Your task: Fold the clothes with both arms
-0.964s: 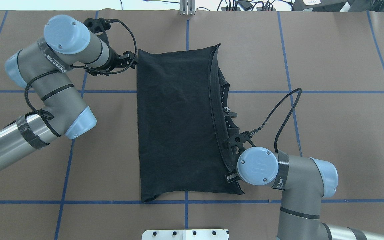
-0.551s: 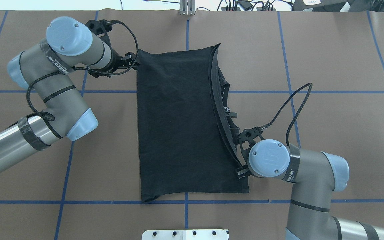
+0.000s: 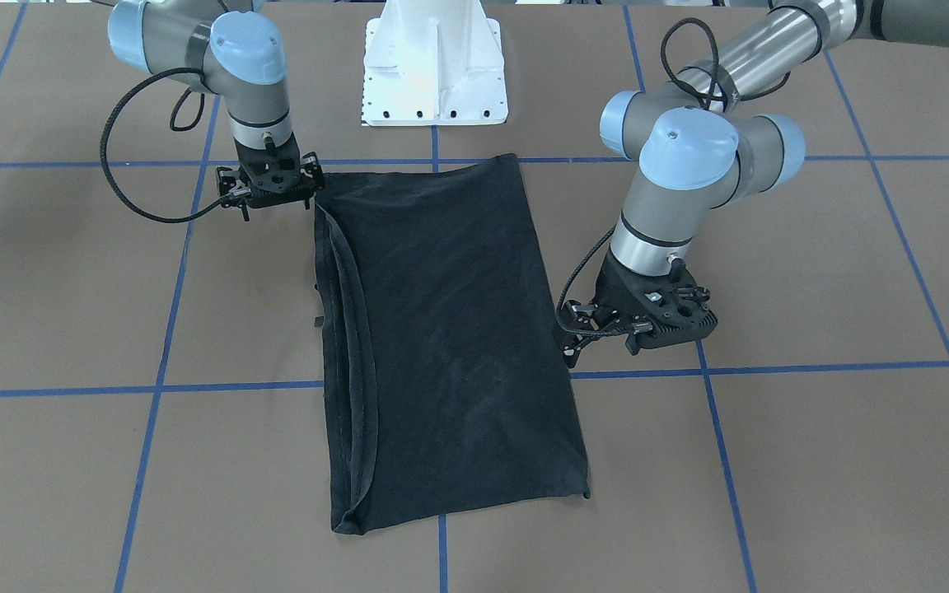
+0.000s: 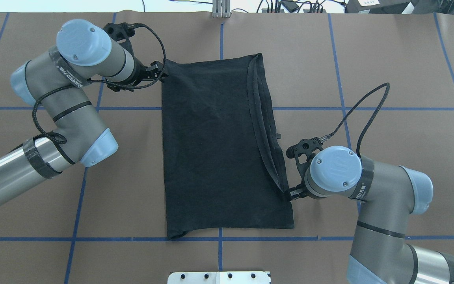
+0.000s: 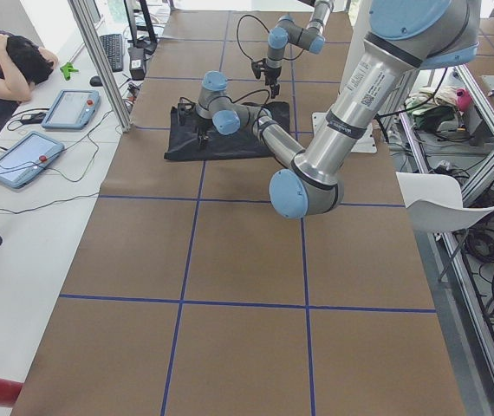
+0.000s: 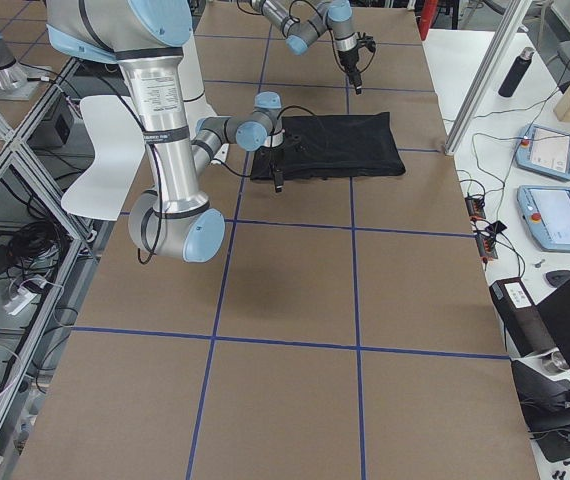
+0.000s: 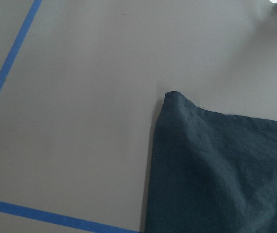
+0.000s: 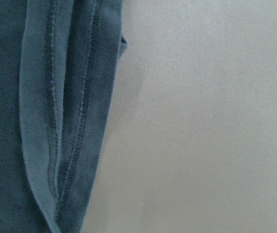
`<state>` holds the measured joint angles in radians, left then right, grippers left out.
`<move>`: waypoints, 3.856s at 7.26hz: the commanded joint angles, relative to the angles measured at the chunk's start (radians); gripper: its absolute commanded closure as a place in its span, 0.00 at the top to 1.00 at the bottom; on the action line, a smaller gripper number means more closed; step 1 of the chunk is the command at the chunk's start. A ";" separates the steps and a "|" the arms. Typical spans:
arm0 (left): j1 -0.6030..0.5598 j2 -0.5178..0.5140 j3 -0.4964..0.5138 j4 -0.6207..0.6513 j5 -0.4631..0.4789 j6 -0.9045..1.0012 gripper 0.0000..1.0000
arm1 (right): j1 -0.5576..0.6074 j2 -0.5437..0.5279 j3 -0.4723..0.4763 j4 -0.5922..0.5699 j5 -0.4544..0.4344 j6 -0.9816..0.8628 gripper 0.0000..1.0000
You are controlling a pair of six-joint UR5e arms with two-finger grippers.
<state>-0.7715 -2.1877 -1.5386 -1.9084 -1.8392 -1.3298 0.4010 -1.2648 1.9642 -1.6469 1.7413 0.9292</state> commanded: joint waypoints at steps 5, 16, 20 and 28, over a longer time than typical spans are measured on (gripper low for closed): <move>0.001 -0.001 0.008 -0.001 -0.002 0.009 1.00 | 0.033 0.217 -0.214 -0.001 0.001 -0.025 1.00; 0.003 -0.004 0.006 -0.003 -0.003 0.004 1.00 | 0.239 0.201 -0.226 -0.002 0.149 -0.211 1.00; 0.001 0.006 -0.061 0.000 -0.009 0.015 1.00 | 0.243 0.480 -0.555 0.012 0.121 -0.217 1.00; 0.001 -0.007 -0.130 0.005 -0.008 0.012 1.00 | 0.294 0.484 -0.659 0.010 0.152 -0.297 1.00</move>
<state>-0.7701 -2.1932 -1.6651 -1.9044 -1.8469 -1.3176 0.6746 -0.7716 1.3076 -1.6360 1.8795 0.6595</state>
